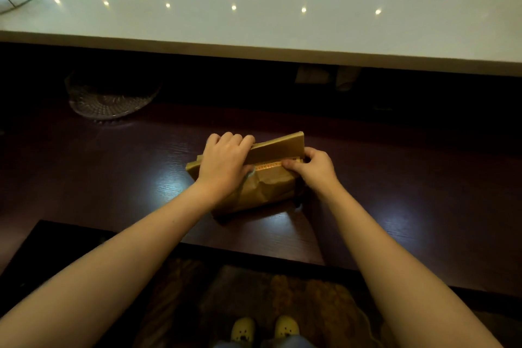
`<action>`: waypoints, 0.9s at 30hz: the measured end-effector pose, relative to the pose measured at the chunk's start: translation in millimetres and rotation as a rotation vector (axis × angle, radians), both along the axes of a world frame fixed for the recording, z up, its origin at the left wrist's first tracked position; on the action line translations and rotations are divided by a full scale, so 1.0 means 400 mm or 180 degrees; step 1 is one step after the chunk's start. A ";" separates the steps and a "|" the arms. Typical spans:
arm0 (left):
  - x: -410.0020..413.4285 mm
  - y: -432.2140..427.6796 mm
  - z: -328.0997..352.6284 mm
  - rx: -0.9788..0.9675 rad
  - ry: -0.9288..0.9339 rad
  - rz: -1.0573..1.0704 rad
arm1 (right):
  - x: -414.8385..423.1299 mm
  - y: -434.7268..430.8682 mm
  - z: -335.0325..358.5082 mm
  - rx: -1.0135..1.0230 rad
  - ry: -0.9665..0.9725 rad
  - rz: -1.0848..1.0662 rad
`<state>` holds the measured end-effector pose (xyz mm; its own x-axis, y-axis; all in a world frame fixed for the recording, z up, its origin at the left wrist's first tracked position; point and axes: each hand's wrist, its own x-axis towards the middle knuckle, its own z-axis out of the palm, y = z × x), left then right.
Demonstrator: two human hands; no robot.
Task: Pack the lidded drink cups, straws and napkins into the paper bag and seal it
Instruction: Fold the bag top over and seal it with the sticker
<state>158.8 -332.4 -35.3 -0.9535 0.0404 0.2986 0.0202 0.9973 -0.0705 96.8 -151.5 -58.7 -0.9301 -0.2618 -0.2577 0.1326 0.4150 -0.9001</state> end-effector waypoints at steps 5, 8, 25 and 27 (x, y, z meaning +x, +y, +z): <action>0.117 0.016 -0.037 0.1345 0.0657 0.1642 | 0.001 -0.001 0.000 -0.0018 0.0001 0.0031; 0.178 0.042 -0.091 0.3228 0.0430 0.2460 | 0.011 -0.007 -0.004 -0.0008 0.0011 0.0045; 0.049 0.108 -0.150 0.3941 0.0962 0.3291 | 0.009 -0.058 -0.061 0.0132 0.0099 -0.0233; 0.050 0.113 -0.152 0.3886 0.0994 0.3326 | 0.021 -0.058 -0.044 0.0189 0.0219 -0.0269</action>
